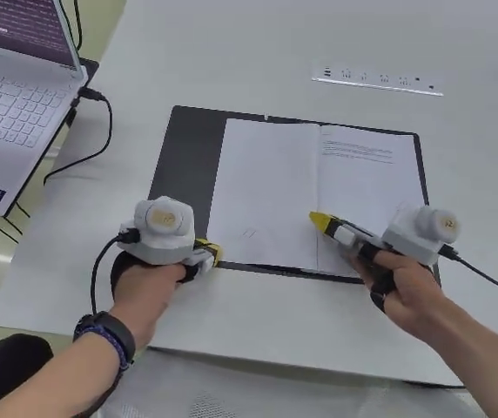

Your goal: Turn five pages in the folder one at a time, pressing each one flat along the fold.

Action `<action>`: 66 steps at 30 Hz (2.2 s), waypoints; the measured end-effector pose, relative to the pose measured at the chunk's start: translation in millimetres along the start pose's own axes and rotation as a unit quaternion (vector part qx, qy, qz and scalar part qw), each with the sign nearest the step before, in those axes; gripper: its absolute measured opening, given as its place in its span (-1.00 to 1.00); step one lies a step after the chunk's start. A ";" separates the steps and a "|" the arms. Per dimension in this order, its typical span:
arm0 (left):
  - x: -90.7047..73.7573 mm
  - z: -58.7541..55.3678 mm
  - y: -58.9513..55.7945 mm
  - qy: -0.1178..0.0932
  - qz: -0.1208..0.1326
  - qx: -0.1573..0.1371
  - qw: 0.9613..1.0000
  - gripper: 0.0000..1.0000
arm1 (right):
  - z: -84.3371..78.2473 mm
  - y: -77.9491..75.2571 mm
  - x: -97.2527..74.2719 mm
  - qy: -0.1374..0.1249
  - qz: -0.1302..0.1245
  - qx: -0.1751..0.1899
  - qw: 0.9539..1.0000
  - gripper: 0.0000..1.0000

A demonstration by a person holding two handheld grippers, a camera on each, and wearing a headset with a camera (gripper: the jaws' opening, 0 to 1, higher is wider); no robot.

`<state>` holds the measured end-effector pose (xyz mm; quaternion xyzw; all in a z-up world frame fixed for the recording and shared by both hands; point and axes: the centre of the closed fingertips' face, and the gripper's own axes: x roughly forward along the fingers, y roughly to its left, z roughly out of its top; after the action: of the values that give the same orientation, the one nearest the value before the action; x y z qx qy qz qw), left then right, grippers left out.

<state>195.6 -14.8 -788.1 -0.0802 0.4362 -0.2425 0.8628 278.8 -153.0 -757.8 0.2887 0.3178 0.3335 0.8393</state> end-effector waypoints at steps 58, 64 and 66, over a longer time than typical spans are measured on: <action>4.8 2.1 4.7 -0.004 0.037 0.044 0.998 -1.00 | 107.9 -55.5 85.9 -0.129 -0.051 0.097 0.985 -1.00; 5.6 2.6 4.4 0.003 0.033 0.050 0.998 -1.00 | 119.7 -64.7 97.4 -0.137 -0.064 0.107 0.983 -1.00; 5.6 2.6 3.9 0.004 0.033 0.052 0.998 -1.00 | 123.0 -64.8 101.0 -0.136 -0.071 0.105 0.983 -1.00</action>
<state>201.8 -14.4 -791.9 -0.0198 0.4292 -0.2364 0.8715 450.6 -151.0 -759.7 0.3945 0.2534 0.1960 0.8612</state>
